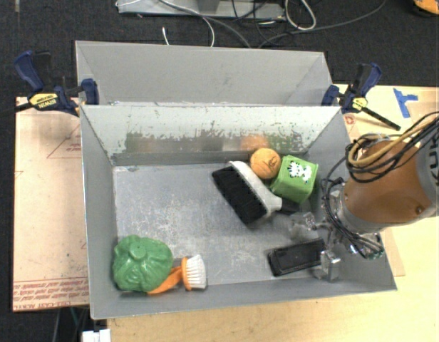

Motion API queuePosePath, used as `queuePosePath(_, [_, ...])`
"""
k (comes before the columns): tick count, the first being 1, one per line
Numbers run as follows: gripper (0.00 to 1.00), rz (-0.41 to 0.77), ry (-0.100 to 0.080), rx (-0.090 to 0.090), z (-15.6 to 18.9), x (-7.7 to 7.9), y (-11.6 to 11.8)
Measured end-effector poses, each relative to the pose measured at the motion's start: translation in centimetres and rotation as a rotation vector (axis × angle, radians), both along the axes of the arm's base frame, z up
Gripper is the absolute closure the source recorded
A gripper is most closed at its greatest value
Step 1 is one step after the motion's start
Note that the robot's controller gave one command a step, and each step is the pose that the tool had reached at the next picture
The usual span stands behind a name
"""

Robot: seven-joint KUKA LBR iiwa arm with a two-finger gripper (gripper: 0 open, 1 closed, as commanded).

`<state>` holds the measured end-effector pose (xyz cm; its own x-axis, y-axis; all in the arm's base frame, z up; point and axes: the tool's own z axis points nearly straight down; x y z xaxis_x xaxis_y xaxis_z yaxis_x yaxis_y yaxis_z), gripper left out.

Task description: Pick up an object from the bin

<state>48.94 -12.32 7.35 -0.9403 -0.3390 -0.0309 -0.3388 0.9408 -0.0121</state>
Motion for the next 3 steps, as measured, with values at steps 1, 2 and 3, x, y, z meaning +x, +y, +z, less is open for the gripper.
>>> queuePosePath(1, [1.00, -0.211, 0.019, 0.009, -0.4, -0.6, 1.2])
queuePosePath(2, [1.00, -0.211, 0.019, 0.009, -0.4, -0.6, 1.2])
queuePosePath(3, [1.00, -0.210, 0.024, 0.010, 0.7, -0.7, 1.3])
